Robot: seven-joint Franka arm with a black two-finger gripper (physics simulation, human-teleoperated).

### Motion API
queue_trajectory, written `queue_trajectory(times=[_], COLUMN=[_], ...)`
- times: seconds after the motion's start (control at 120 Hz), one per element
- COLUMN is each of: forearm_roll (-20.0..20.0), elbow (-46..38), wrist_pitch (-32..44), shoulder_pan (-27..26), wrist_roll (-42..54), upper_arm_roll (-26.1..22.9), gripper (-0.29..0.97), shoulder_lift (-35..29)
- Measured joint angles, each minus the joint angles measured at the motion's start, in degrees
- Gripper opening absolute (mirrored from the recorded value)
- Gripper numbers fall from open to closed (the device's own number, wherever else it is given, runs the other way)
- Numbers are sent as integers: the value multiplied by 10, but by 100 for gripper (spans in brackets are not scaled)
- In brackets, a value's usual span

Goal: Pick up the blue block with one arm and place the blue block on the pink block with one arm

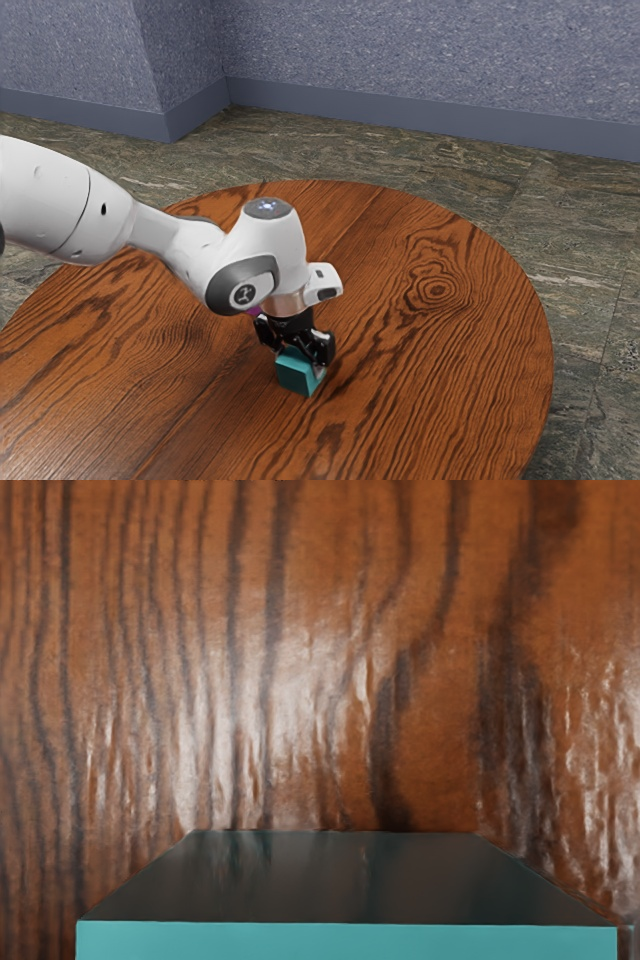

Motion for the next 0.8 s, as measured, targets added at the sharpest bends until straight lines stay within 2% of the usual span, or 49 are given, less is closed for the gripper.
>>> queue_trajectory(times=[0.233,0.392,0.617,0.717,0.8], forearm_roll=[11,28,36,39,60], elbow=[4,93,99,101,129], wrist_pitch=[-2,-84,-108,-90,-77], shoulder_pan=[0,11,114,160,182], wrist_roll=[-11,-18,-2,14,28], upper_arm_roll=[0,1,-13,-34,-53], gripper=[37,35,35,35,35], shoulder_lift=[-2,-24,-51,-34,-6])
